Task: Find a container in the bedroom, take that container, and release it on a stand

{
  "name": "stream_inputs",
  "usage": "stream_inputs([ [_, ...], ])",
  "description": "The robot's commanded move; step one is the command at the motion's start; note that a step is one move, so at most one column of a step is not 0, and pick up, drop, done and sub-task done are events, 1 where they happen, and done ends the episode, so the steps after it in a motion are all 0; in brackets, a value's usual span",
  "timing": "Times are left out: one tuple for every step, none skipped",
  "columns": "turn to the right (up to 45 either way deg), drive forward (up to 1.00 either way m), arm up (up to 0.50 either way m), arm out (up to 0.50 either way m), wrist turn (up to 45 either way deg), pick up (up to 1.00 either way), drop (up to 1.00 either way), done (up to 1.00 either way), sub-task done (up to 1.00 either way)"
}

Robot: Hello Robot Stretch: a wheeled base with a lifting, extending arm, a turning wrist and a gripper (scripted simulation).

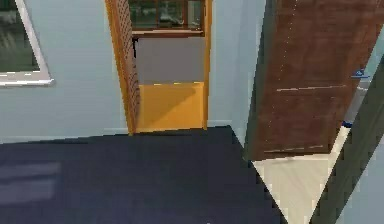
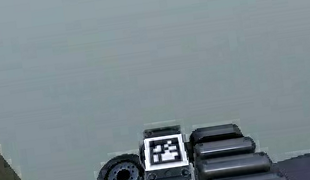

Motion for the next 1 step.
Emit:
stream_inputs([
  [0.0, 1.0, 0.0, 0.0, 0.0, 0.0, 0.0, 0.0, 0.0],
])
